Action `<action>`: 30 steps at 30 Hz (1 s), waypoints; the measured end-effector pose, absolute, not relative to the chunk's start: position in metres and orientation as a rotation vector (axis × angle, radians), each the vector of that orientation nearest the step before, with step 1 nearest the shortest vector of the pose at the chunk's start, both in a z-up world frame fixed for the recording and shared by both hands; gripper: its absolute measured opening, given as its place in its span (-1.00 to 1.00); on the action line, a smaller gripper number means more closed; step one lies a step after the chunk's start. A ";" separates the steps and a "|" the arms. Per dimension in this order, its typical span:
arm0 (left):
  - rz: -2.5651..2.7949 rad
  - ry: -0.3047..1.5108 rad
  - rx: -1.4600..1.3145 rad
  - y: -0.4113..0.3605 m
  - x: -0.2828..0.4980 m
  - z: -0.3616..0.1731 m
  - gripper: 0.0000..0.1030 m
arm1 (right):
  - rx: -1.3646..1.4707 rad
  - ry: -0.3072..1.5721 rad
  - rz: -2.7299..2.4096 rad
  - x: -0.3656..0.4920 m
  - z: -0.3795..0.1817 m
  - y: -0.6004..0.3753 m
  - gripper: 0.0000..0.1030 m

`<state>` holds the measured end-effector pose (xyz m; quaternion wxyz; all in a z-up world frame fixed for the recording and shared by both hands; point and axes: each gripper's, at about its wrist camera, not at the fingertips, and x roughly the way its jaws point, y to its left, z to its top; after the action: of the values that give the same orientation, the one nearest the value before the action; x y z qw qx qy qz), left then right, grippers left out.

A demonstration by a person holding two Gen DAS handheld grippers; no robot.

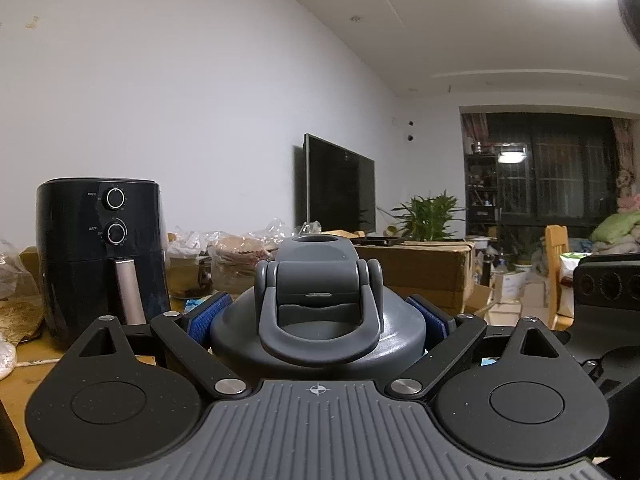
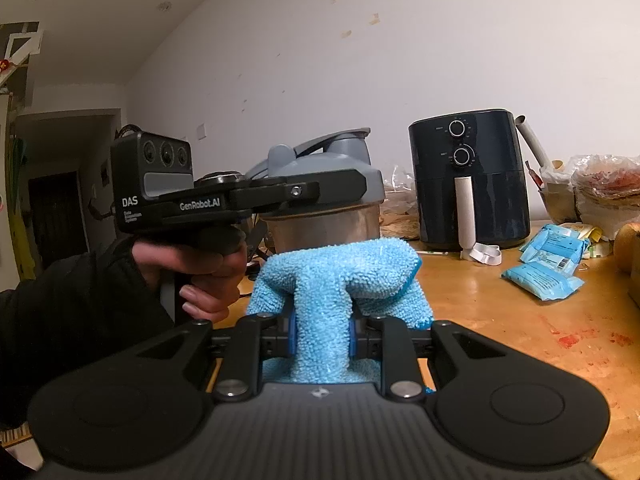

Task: Clean container
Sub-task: 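Rotate the left tool to twist the bottle base on the cloth while the right tool holds it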

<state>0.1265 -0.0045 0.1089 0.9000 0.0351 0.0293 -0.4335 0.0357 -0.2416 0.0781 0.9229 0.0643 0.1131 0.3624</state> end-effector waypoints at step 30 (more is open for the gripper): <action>-0.902 0.073 0.076 -0.005 0.132 0.111 0.83 | 0.096 0.189 0.766 0.052 0.092 -0.234 -0.59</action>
<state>0.1322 -0.0045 0.1112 0.8986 0.0365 0.0352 -0.4357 0.0522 -0.2339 0.0924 0.9221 0.0469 0.0921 0.3729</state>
